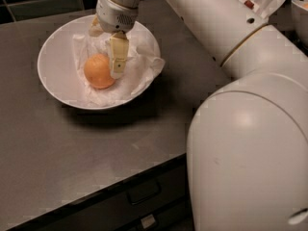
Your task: Pick orange from white bowl
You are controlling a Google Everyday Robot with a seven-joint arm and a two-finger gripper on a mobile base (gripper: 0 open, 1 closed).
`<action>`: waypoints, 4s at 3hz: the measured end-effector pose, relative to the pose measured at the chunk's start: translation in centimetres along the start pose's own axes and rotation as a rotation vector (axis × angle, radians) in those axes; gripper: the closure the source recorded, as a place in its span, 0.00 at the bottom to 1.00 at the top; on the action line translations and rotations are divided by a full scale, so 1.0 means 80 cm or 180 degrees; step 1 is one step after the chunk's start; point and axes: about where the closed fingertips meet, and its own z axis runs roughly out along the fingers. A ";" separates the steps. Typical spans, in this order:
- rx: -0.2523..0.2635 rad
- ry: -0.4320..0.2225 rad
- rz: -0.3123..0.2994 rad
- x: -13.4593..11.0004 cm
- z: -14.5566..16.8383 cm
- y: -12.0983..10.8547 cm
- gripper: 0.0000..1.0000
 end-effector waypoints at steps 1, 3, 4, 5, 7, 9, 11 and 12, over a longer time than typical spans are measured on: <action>-0.0080 -0.0039 0.0008 -0.004 0.015 0.001 0.18; -0.0178 -0.0039 0.0012 -0.008 0.030 0.000 0.31; -0.0211 -0.0014 0.0008 -0.009 0.036 -0.002 0.36; -0.0233 0.0007 0.0010 -0.008 0.040 -0.003 0.36; -0.0253 0.0022 0.0018 -0.006 0.045 -0.003 0.37; -0.0265 0.0020 0.0014 0.001 0.052 -0.006 0.36; -0.0268 0.0012 -0.0008 0.004 0.057 -0.010 0.36; -0.0271 0.0009 -0.0019 0.005 0.059 -0.012 0.38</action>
Offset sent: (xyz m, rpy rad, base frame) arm -0.0154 0.0055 -0.0219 -0.0594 0.0982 0.0435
